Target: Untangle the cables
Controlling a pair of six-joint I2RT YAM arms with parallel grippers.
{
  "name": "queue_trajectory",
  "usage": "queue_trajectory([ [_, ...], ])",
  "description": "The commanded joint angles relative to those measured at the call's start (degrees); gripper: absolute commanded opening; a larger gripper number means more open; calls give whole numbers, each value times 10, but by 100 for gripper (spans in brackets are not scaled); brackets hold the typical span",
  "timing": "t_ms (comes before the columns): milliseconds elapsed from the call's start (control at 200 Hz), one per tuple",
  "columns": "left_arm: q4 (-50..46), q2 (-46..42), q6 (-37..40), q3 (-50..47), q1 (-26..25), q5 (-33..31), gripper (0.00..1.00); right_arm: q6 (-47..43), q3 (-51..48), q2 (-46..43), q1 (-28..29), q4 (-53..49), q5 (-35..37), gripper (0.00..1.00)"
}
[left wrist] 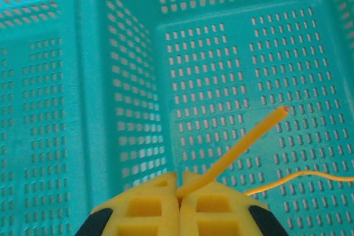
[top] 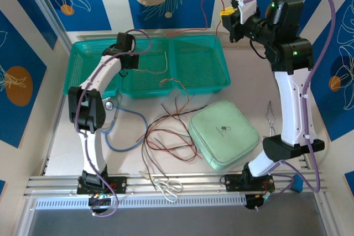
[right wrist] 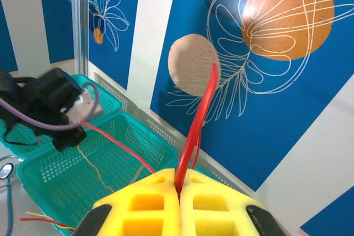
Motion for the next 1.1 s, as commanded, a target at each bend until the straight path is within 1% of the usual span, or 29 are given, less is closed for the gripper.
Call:
queue_trajectory([
  [0,-32,40,7,32,-18,-16,0,14,20,3,14,-2,-16,0],
  [30,-36,48,6,36,-21,-16,9,15,23,5,18,-4,-17,0],
  [60,-41,55,4,42,-21,-13,28,16,26,8,24,-5,-17,0],
  [85,-46,58,1,47,-21,-12,42,17,30,11,27,-7,-15,0],
  [105,-50,59,-1,51,-21,-12,51,18,34,14,30,-10,-15,0],
  [120,-52,59,-1,53,-21,-12,56,18,37,16,32,-11,-14,0],
  [175,-57,52,-4,61,-21,-9,68,22,47,24,39,-16,-10,0],
  [330,-65,4,-6,84,-18,-4,86,39,56,39,51,-3,6,0],
  [410,-84,-13,-9,108,-11,7,91,48,60,47,56,8,11,0],
  [505,-110,-35,-18,132,1,16,92,52,74,61,67,10,14,0],
  [685,-98,-137,-54,85,35,58,91,58,105,106,99,13,21,0],
  [760,-106,-181,-47,65,44,78,92,69,115,127,114,25,28,0],
  [860,-132,-233,-46,48,47,85,92,90,119,157,140,60,44,0],
  [950,-157,-278,-54,38,49,92,92,106,137,198,168,81,59,0],
  [1096,-192,-345,-64,19,50,100,92,147,225,297,201,86,88,0],
])
